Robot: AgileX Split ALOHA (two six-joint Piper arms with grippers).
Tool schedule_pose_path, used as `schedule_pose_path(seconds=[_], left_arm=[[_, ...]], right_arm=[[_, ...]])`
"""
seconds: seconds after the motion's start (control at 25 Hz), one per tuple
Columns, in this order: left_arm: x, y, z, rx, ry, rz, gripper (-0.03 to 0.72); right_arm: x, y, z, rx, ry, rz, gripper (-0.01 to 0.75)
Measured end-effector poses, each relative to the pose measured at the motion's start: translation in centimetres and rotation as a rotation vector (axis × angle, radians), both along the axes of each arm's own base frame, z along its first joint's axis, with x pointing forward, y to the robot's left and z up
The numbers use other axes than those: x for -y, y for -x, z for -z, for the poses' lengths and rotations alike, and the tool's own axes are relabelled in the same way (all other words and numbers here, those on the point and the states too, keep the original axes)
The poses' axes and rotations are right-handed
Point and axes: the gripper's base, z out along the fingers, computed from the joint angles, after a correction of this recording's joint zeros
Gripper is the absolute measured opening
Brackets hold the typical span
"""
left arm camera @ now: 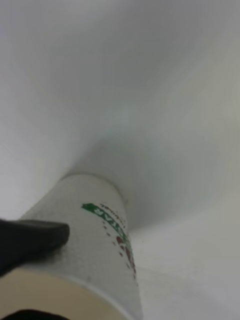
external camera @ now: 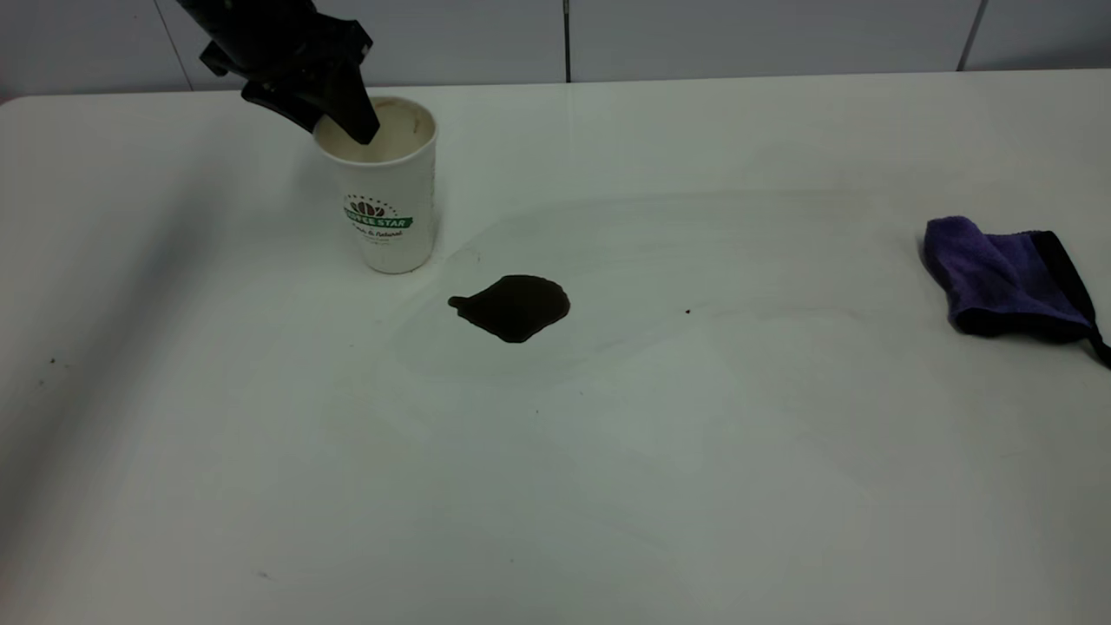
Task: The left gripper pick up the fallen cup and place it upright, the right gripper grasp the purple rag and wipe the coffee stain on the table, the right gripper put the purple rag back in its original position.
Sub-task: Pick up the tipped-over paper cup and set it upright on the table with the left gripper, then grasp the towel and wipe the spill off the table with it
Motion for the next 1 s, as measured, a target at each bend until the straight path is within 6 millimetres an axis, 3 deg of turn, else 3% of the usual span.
schedule_pose_path(seconds=[0.16,0.24,0.4,0.64,0.84,1.0], left_arm=[[0.0,-0.1,-3.9,0.037,0.011,0.024,0.675],[0.0,0.1,-6.7,0.062,0.019,0.043,0.712],[-0.3,1.6,-13.5,0.098,-0.001,0.095,0.701],[-1.6,5.8,-23.7,0.186,-0.067,0.023,0.623],[-2.7,9.3,-29.9,0.304,-0.097,-0.104,0.550],[-3.2,13.5,-32.1,0.311,-0.079,-0.145,0.537]], right_arm=[[0.0,0.0,0.0,0.000,0.000,0.000,0.239],[0.0,0.0,0.0,0.000,0.000,0.000,0.239],[0.0,0.0,0.0,0.000,0.000,0.000,0.239],[0.0,0.0,0.0,0.000,0.000,0.000,0.239],[0.0,0.0,0.0,0.000,0.000,0.000,0.239],[0.0,0.0,0.0,0.000,0.000,0.000,0.239]])
